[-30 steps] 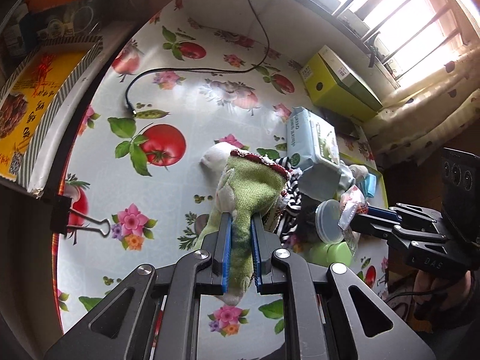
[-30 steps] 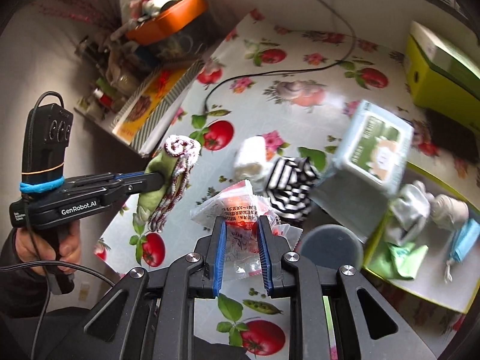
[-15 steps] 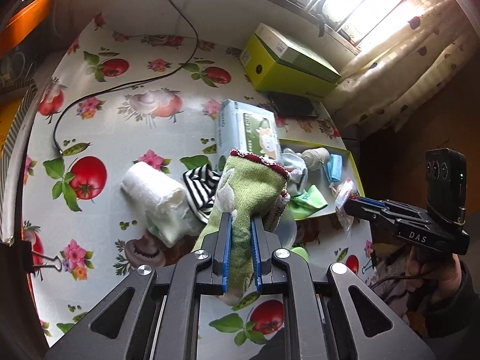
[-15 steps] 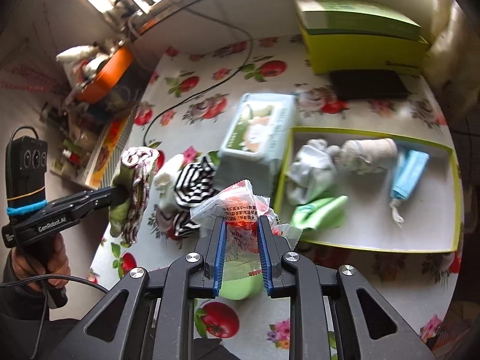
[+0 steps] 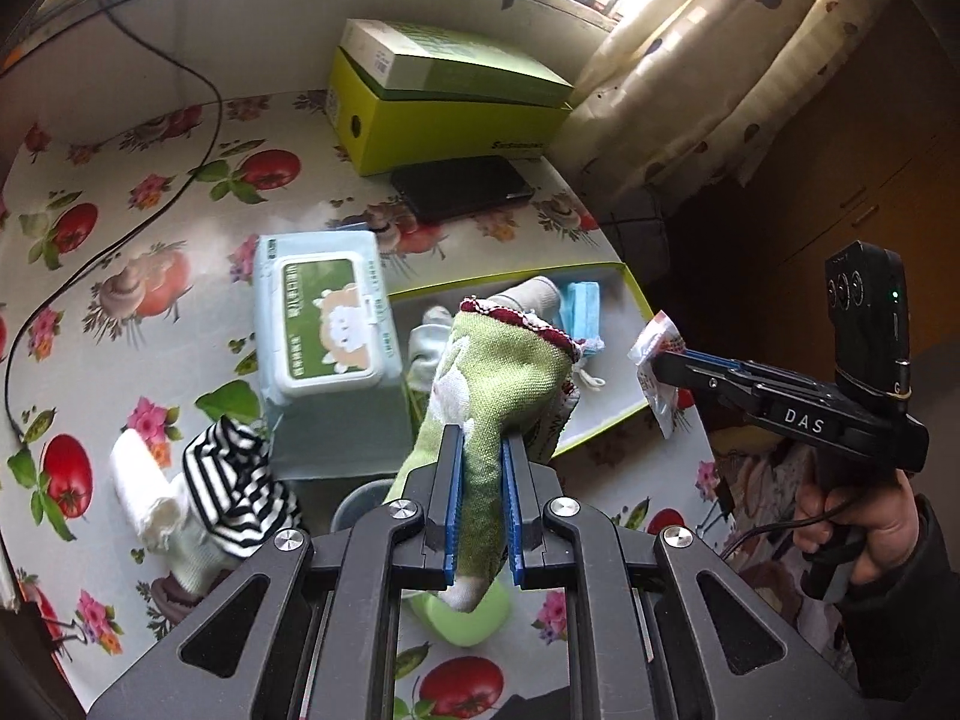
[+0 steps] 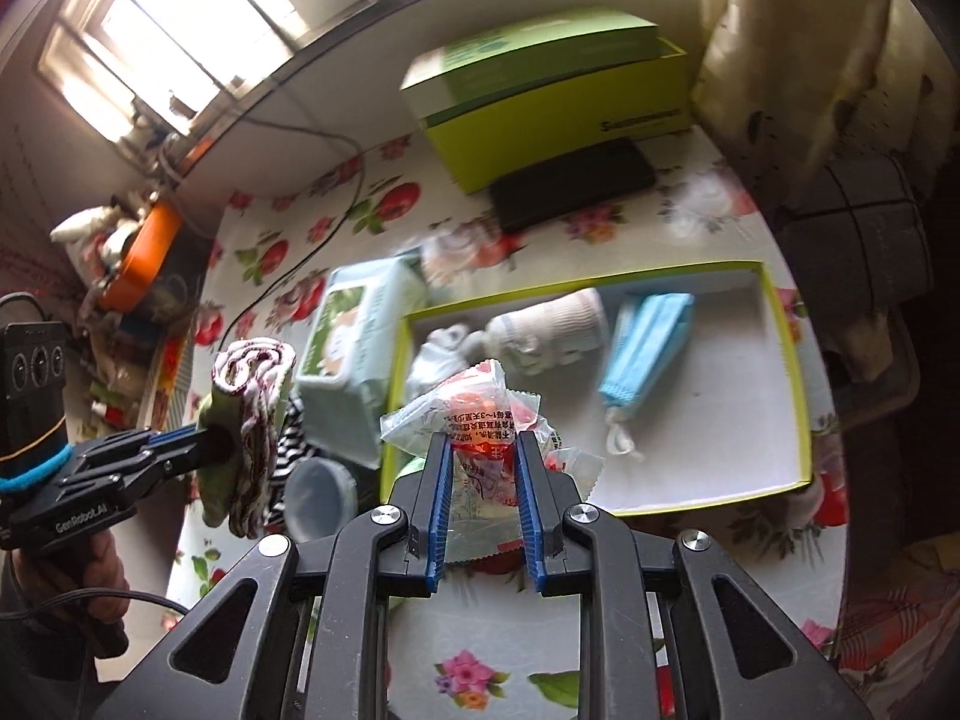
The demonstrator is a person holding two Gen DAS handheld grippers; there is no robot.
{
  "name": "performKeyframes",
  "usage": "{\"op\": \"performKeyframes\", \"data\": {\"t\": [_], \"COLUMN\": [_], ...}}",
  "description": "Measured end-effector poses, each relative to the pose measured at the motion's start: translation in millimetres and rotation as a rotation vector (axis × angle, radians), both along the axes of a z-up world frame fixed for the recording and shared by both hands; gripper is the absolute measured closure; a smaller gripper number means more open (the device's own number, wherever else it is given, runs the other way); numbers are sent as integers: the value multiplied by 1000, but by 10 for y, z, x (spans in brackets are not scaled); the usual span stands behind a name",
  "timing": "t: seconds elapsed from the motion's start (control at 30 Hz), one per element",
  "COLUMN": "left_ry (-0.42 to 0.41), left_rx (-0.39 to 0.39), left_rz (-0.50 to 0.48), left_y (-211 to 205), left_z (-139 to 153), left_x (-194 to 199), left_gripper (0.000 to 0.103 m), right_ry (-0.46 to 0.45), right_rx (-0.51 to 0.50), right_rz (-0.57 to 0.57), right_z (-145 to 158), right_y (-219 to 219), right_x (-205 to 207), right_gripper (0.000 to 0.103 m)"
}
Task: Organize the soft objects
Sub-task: 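Carry the green sock with the left tool while the right tool carries the candy bag to the tray, then open the right tool over the tray while the left tool releases the green sock inside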
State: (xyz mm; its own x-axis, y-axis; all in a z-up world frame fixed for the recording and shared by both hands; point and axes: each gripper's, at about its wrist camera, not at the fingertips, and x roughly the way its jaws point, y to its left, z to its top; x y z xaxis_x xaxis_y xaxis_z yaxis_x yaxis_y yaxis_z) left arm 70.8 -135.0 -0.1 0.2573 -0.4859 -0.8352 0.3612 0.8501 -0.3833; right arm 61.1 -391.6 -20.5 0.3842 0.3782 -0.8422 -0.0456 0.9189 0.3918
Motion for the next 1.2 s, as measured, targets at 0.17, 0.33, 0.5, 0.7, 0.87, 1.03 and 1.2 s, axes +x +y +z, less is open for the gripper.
{"op": "performKeyframes", "data": {"t": [0.17,0.33,0.5,0.7,0.87,1.03,1.2], "left_ry": [18,45,66,90,110,122,134], "left_rx": [25,44,63,82,107,150,181], "left_rz": [-74,-122,-147,-163,-170,-191,-212], "left_y": [-424,-732,-913,-1053,-1153,-1310,-1404], "left_z": [-84,-191,-300,-438,-585,-761,-887], "left_x": [125,245,352,440,526,565,575], "left_gripper": [91,91,91,91,91,90,88], "right_ry": [21,45,60,87,91,72,70], "right_rx": [-18,-40,-76,-122,-134,-117,-88], "right_rz": [-79,-132,-141,-161,-165,-163,-181], "right_z": [-188,-396,-565,-744,-785,-690,-618], "right_y": [-356,-573,-650,-749,-826,-836,-849], "right_x": [137,305,499,662,705,577,394], "right_gripper": [84,84,84,83,77,68,67]}}
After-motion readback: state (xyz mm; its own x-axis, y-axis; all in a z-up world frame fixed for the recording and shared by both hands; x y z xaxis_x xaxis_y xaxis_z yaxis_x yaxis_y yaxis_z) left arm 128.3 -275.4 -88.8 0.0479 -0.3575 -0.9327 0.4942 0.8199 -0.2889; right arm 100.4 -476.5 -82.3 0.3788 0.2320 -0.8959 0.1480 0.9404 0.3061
